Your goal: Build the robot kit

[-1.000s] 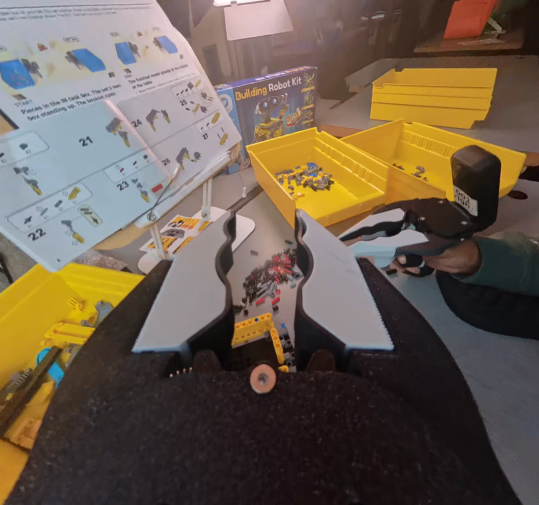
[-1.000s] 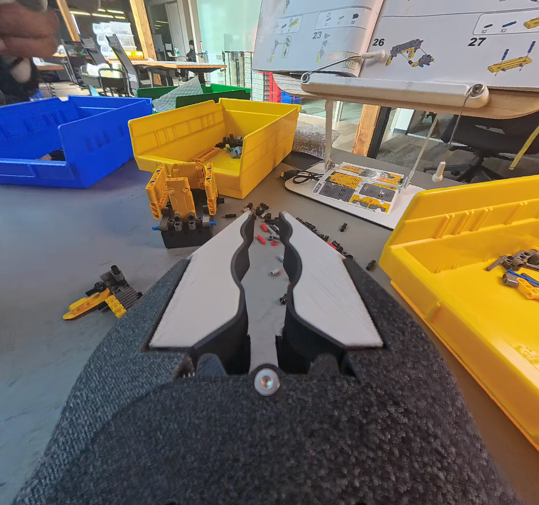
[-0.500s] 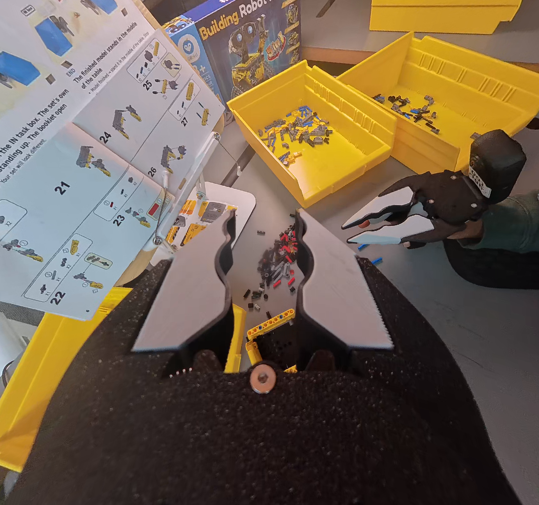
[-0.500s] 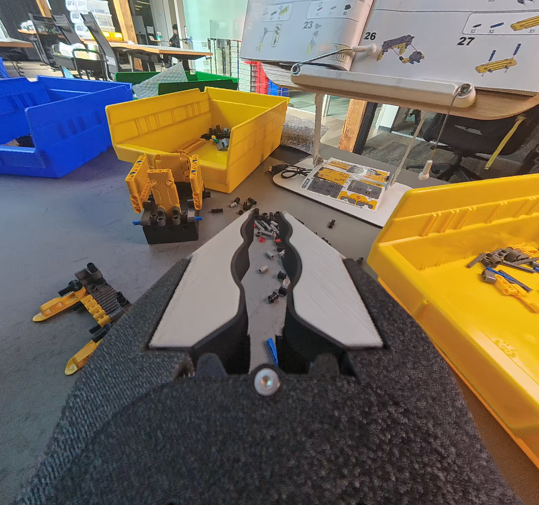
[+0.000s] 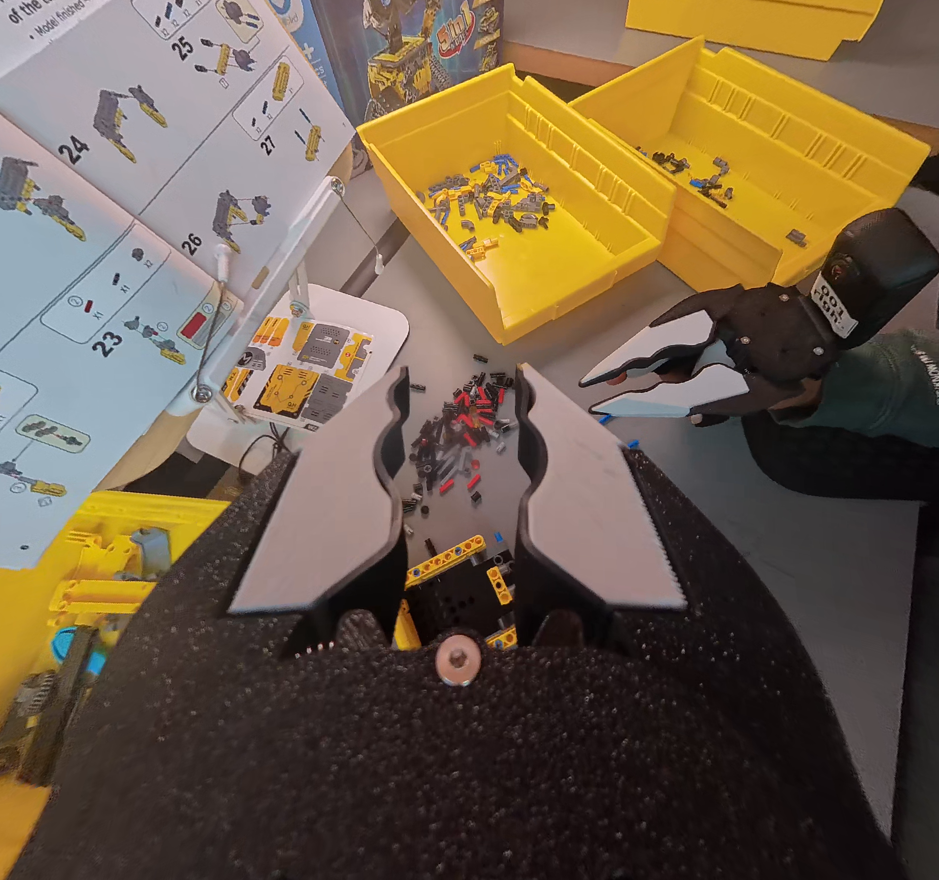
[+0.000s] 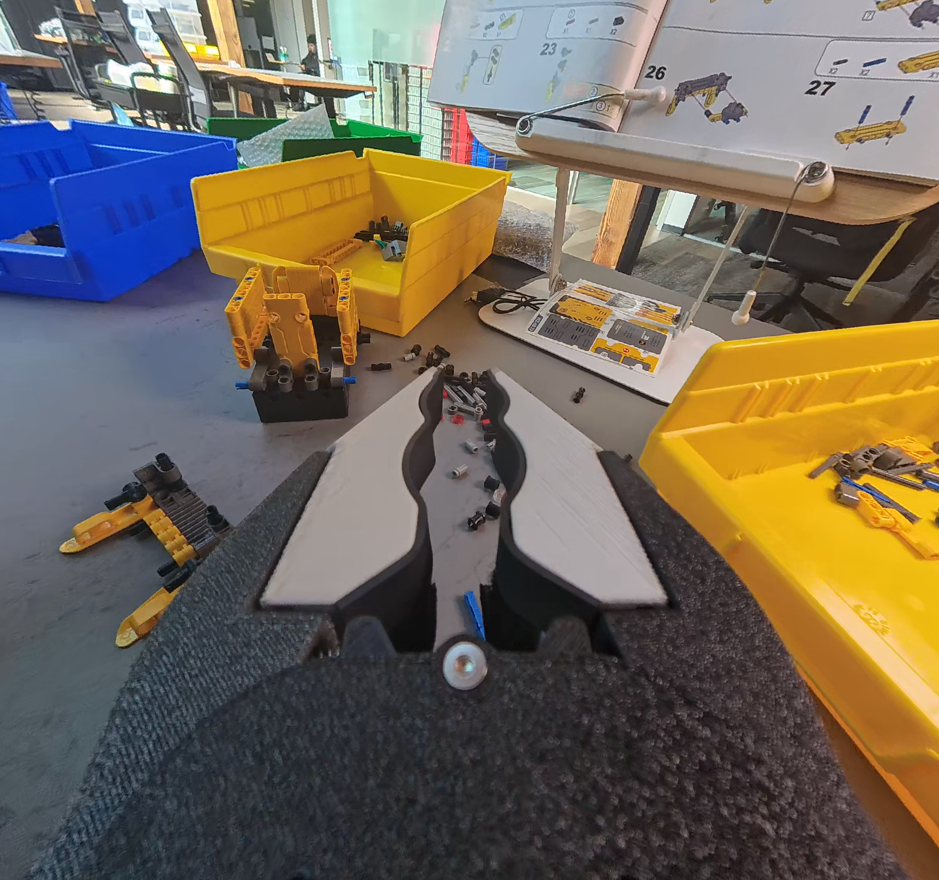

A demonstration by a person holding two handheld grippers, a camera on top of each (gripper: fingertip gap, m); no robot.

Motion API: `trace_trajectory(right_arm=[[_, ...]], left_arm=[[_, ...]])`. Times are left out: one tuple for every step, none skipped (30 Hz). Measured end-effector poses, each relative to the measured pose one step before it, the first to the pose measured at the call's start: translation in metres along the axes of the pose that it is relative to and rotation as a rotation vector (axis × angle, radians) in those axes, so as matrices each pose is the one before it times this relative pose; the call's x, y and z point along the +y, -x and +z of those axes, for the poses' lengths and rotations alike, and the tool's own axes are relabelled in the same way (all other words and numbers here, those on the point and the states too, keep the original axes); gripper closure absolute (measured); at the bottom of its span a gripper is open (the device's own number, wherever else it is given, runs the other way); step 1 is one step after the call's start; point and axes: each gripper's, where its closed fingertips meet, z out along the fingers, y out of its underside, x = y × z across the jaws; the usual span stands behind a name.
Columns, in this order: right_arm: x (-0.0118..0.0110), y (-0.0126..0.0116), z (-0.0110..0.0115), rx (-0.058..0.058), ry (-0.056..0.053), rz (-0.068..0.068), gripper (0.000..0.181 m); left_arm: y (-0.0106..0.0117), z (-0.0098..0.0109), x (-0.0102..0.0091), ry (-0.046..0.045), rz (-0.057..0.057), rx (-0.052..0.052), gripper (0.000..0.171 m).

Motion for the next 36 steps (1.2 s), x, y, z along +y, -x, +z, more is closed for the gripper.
trace_trajectory(right_arm=[[-0.00137,0.00056,-0.00076,-0.0019,-0.0055,-0.0001,0.166],[-0.00169,0.00046,-0.00098,-0.0018,-0.0065,-0.0024,0.166],[-0.00084,0.00038,-0.00085,-0.0025,-0.0032,0.0004,0.165],[0.00101,0.00088,-0.00009,-0.0086,0.0062,0.0086,0.163],[0.00161,0.00055,-0.00011,-0.0074,0.0060,0.0127,0.159],[0.00146,0.00035,-0.00005,-0.0063,0.0020,0.0103,0.158],[0.00195,0.00039,-0.00002,-0.0077,0.0074,0.0087,0.156],[0.00201,0.00015,0.00013,-0.0065,0.0120,0.0080,0.152],[0.00148,-0.00029,-0.00007,-0.0035,0.0110,0.0047,0.149],[0.00073,-0.00147,-0.00050,0.0042,0.0072,-0.0003,0.149],[0.00043,-0.00153,-0.00065,0.0047,0.0040,-0.0056,0.150],[0.00015,-0.00160,-0.00074,0.0055,0.0017,-0.0062,0.151],[-0.00014,-0.00203,-0.00091,0.0083,0.0000,-0.0050,0.152],[-0.00002,-0.00184,-0.00090,0.0088,0.0002,-0.0044,0.153],[-0.00028,-0.00143,-0.00107,0.0074,-0.0012,-0.0026,0.153],[-0.00049,-0.00066,-0.00086,0.0040,-0.0033,-0.0002,0.154],[-0.00052,-0.00045,-0.00081,0.0033,-0.0044,0.0032,0.155],[-0.00074,0.00019,-0.00051,0.0005,-0.0055,0.0037,0.156],[-0.00010,0.00025,0.00004,0.0000,-0.0030,0.0034,0.157],[0.00022,0.00049,0.00047,-0.0008,-0.0008,0.0026,0.158],[0.00083,0.00118,0.00080,-0.0054,0.0019,0.0012,0.158],[0.00119,0.00083,0.00097,-0.0025,0.0042,0.0013,0.158],[0.00109,0.00113,0.00064,-0.0038,0.0047,0.0020,0.158],[0.00082,0.00148,0.00047,-0.0054,0.0032,0.0026,0.158],[0.00028,0.00098,0.00024,-0.0020,-0.0005,0.0010,0.158],[0.00011,0.00060,0.00015,-0.0005,-0.0003,-0.0027,0.158],[0.00042,0.00056,0.00042,-0.0014,0.0032,-0.0054,0.158],[0.00068,0.00001,0.00037,0.0012,0.0052,-0.0055,0.158],[0.00084,-0.00113,0.00019,0.0080,0.0062,-0.0046,0.158],[0.00105,-0.00158,0.00012,0.0090,0.0068,-0.0040,0.157],[0.00086,-0.00132,-0.00004,0.0059,0.0058,-0.0032,0.156],[0.00078,-0.00208,-0.00021,0.0101,0.0055,-0.0013,0.153],[0.00027,-0.00243,-0.00029,0.0124,0.0030,-0.0014,0.150],[0.00008,-0.00167,-0.00037,0.0072,0.0021,-0.0016,0.149],[0.00020,-0.00157,-0.00014,0.0061,0.0025,0.0009,0.148],[0.00045,-0.00140,-0.00013,0.0056,0.0029,0.0020,0.148]], left_arm=[[-0.00121,-0.00069,0.00292,-0.01488,-0.0229,0.0105,0.131],[-0.00254,-0.00094,0.00328,-0.02041,-0.0160,0.0109,0.131],[-0.00382,-0.00123,0.00329,-0.02496,-0.0202,0.0148,0.130],[-0.00480,-0.00178,0.00255,-0.03508,-0.0264,0.0183,0.130],[-0.00456,-0.00213,0.00227,-0.03949,-0.0249,0.0120,0.130],[-0.00475,-0.00262,0.00349,-0.03392,-0.0103,0.0050,0.130],[-0.00533,-0.00321,0.00424,-0.03268,0.0069,-0.0028,0.130],[-0.00555,-0.00379,0.00503,-0.02966,0.0172,-0.0092,0.130],[-0.00617,-0.00404,0.00599,-0.02629,0.0213,-0.0123,0.130],[-0.00658,-0.00447,0.00646,-0.02495,0.0181,-0.0136,0.130],[-0.00639,-0.00501,0.00712,-0.02484,0.0131,-0.0157,0.130],[-0.00601,-0.00531,0.00732,-0.02982,0.0071,-0.0171,0.131],[-0.00550,-0.00502,0.00894,-0.02334,-0.0001,-0.0132,0.131],[-0.00377,-0.00483,0.01068,-0.01510,-0.0130,-0.0169,0.131],[-0.00182,-0.00447,0.01151,-0.01165,-0.0195,-0.0182,0.131],[-0.00001,-0.00393,0.01174,-0.00706,-0.0227,-0.0194,0.131],[0.00139,-0.00322,0.01117,-0.00624,-0.0173,-0.0177,0.132],[0.00350,-0.00236,0.01024,-0.00784,-0.0086,-0.0198,0.132],[0.00600,-0.00149,0.00867,-0.00943,-0.0067,-0.0248,0.133],[0.00480,-0.00103,0.00619,-0.00741,-0.0192,-0.0087,0.134],[0.00185,-0.00134,0.00195,-0.00511,-0.0393,0.0155,0.133],[0.00143,-0.00217,-0.00211,-0.00814,-0.0355,0.0170,0.133],[0.00213,-0.00282,-0.00510,-0.02182,-0.0183,0.0078,0.132],[0.00420,-0.00254,-0.00377,-0.02608,-0.0013,-0.0094,0.133],[0.00498,-0.00149,0.00047,-0.01043,0.0036,-0.0146,0.134],[0.00446,-0.00068,0.00353,0.00407,0.0000,-0.0141,0.133],[0.00366,-0.00027,0.00376,0.00714,-0.0028,-0.0117,0.133],[0.00306,-0.00011,0.00239,0.00524,-0.0014,-0.0118,0.132],[0.00327,-0.00013,0.00083,0.00040,0.0041,-0.0152,0.131],[0.00331,-0.00015,-0.00005,-0.00238,0.0103,-0.0169,0.131],[0.00374,-0.00011,-0.00015,-0.00092,0.0139,-0.0195,0.129],[0.00409,-0.00033,-0.00004,0.00119,0.0155,-0.0223,0.128],[0.00409,-0.00051,0.00011,0.00150,0.0144,-0.0216,0.126],[0.00389,-0.00064,-0.00019,-0.00060,0.0105,-0.0191,0.125],[0.00344,-0.00063,-0.00046,-0.00254,0.0055,-0.0157,0.124],[0.00299,-0.00041,-0.00042,-0.00270,0.0008,-0.0119,0.123]])
